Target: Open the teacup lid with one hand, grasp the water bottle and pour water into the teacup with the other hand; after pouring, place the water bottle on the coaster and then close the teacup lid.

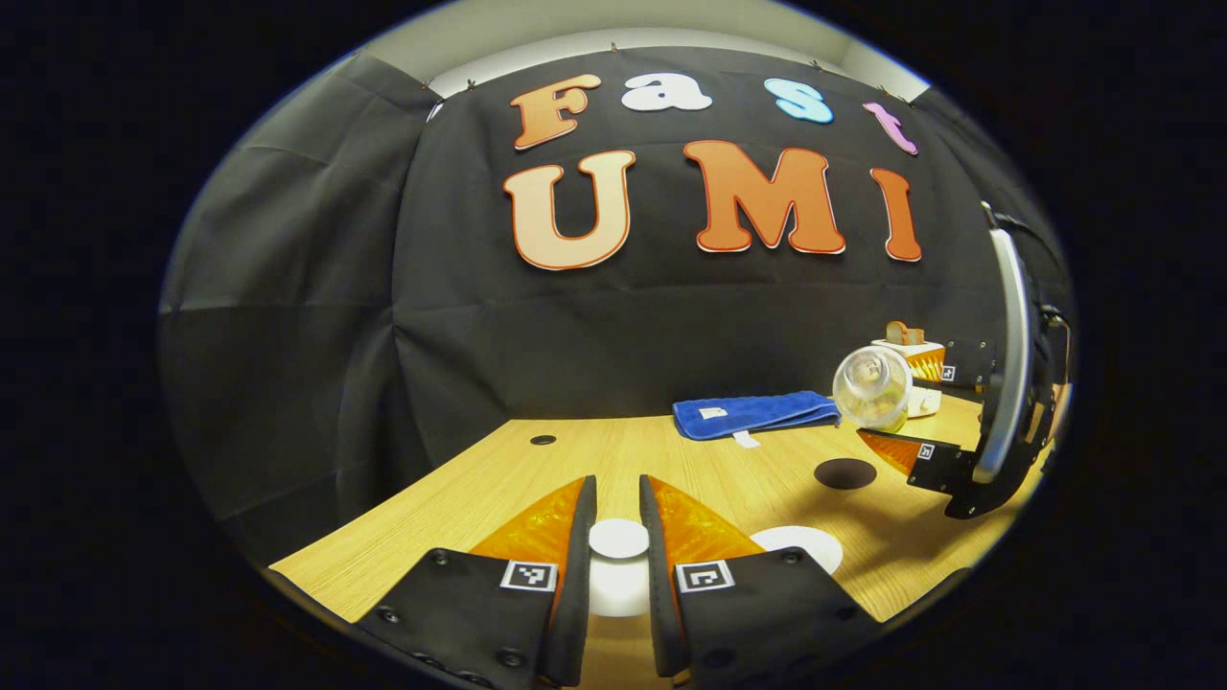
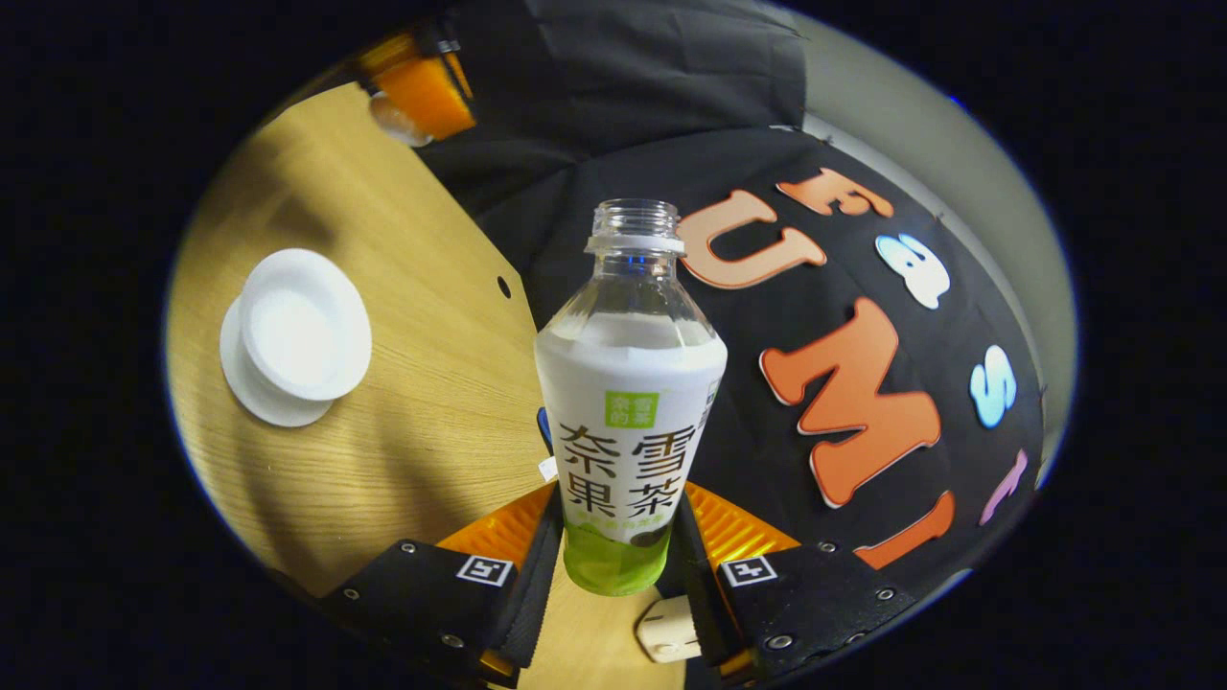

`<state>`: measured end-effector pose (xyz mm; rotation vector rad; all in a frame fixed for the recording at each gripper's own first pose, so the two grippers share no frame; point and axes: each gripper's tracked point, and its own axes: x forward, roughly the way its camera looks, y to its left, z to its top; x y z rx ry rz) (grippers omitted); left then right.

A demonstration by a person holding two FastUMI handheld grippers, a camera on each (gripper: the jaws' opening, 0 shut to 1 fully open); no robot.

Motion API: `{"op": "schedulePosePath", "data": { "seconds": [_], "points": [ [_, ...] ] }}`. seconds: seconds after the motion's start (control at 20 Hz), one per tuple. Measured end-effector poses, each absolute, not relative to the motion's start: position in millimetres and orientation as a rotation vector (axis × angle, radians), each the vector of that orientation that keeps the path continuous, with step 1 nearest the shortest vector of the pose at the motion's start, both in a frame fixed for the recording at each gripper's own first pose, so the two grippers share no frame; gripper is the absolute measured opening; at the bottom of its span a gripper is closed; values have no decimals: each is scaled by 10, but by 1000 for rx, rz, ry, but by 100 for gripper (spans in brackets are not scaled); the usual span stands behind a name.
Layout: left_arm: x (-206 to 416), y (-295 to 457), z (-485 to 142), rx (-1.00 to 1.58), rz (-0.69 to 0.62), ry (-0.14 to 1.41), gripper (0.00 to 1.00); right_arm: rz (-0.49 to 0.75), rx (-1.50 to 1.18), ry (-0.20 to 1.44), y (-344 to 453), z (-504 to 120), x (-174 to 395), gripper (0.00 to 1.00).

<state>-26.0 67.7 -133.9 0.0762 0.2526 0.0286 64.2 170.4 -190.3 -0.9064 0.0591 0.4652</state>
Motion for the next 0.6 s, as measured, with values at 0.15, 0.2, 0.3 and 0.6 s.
{"op": "schedulePosePath", "data": {
  "seconds": [0.15, 0.2, 0.3, 0.6],
  "points": [
    [-191, 518, -1303, 75, 4, 246, 29, 449, -740, 114, 1563, -1941, 732, 64],
    [-172, 464, -1294, 70, -3, 243, 31, 441, -689, 136, 1533, -1936, 733, 64],
    [-135, 356, -1275, 62, -21, 235, 31, 441, -564, 192, 1458, -1977, 773, 64],
    [-58, 214, -1323, 37, -48, 237, 31, 455, -211, 369, 1367, -2316, 1108, 65]
  ]
}}
